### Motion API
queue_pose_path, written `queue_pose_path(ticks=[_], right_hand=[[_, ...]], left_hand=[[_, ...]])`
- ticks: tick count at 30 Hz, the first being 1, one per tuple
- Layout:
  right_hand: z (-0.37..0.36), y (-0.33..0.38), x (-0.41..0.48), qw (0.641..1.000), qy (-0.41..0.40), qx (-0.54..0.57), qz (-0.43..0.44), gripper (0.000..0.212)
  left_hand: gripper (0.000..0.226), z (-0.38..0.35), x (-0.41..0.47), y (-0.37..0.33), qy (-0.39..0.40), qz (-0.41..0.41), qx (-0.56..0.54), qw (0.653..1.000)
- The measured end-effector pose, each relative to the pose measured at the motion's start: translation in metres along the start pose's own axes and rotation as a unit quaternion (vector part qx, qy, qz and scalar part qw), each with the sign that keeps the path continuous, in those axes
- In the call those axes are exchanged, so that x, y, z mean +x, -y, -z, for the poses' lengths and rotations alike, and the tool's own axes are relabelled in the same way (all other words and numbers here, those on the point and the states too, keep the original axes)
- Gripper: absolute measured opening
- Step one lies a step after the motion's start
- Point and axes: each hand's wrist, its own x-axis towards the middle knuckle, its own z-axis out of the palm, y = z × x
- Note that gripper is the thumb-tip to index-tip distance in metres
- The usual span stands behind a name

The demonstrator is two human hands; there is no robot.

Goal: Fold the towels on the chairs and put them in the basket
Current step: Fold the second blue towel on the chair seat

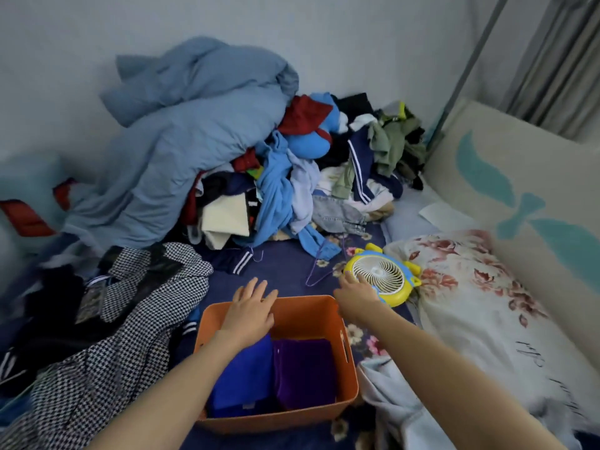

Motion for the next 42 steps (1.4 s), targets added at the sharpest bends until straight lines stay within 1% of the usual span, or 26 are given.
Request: queue_pose_path(ticks=[3, 5, 10, 13, 15, 18, 20, 22, 25, 26, 29, 32, 36, 39, 42], right_hand=[[0.015, 0.012, 0.002, 0.999, -0.032, -0.022, 0.038, 0.044], [0.021, 0.028, 0.002, 0.996, -0.046, -0.033, 0.075, 0.047], [0.042, 0.098, -0.01, 0.981, -0.099, -0.007, 0.166, 0.058], [0.059, 0.147, -0.023, 0.966, -0.136, 0.016, 0.218, 0.059], [0.072, 0.185, -0.037, 0.947, -0.167, -0.004, 0.273, 0.059], [0.087, 0.231, -0.054, 0.925, -0.192, -0.022, 0.327, 0.058], [0.1, 0.271, -0.072, 0.909, -0.202, -0.023, 0.363, 0.058], [0.114, 0.322, -0.098, 0.888, -0.219, -0.03, 0.403, 0.06], [0.126, 0.407, -0.156, 0.846, -0.236, -0.025, 0.478, 0.057], [0.129, 0.438, -0.179, 0.825, -0.243, -0.027, 0.509, 0.055], [0.133, 0.512, -0.241, 0.776, -0.258, -0.035, 0.574, 0.054], [0.13, 0.57, -0.294, 0.738, -0.254, -0.05, 0.623, 0.053], [0.125, 0.635, -0.352, 0.671, -0.247, -0.087, 0.694, 0.057], [0.13, 0.672, -0.383, 0.632, -0.255, -0.1, 0.725, 0.057], [0.142, 0.709, -0.406, 0.592, -0.27, -0.099, 0.753, 0.056]], left_hand=[[0.056, 0.017, -0.023, 0.013, -0.032, 0.036, 0.005, 0.999], [0.057, 0.02, -0.048, 0.023, -0.048, 0.074, 0.002, 0.996], [0.057, 0.018, -0.135, 0.051, -0.074, 0.182, -0.015, 0.98], [0.056, 0.018, -0.187, 0.07, -0.093, 0.239, -0.011, 0.966], [0.055, 0.021, -0.236, 0.08, -0.11, 0.292, -0.017, 0.95], [0.053, 0.03, -0.3, 0.086, -0.16, 0.327, -0.021, 0.931], [0.05, 0.032, -0.354, 0.091, -0.182, 0.362, 0.0, 0.914], [0.043, 0.035, -0.422, 0.095, -0.18, 0.421, -0.013, 0.889], [0.052, 0.028, -0.54, 0.096, -0.152, 0.544, -0.006, 0.825], [0.054, 0.024, -0.584, 0.093, -0.148, 0.58, -0.001, 0.801], [0.057, 0.019, -0.69, 0.073, -0.141, 0.656, 0.006, 0.742], [0.055, 0.01, -0.772, 0.043, -0.129, 0.714, 0.019, 0.688], [0.052, -0.004, -0.843, -0.003, -0.142, 0.775, 0.005, 0.615], [0.052, -0.006, -0.876, -0.021, -0.143, 0.804, 0.013, 0.577], [0.052, 0.001, -0.903, -0.024, -0.16, 0.825, 0.021, 0.541]])
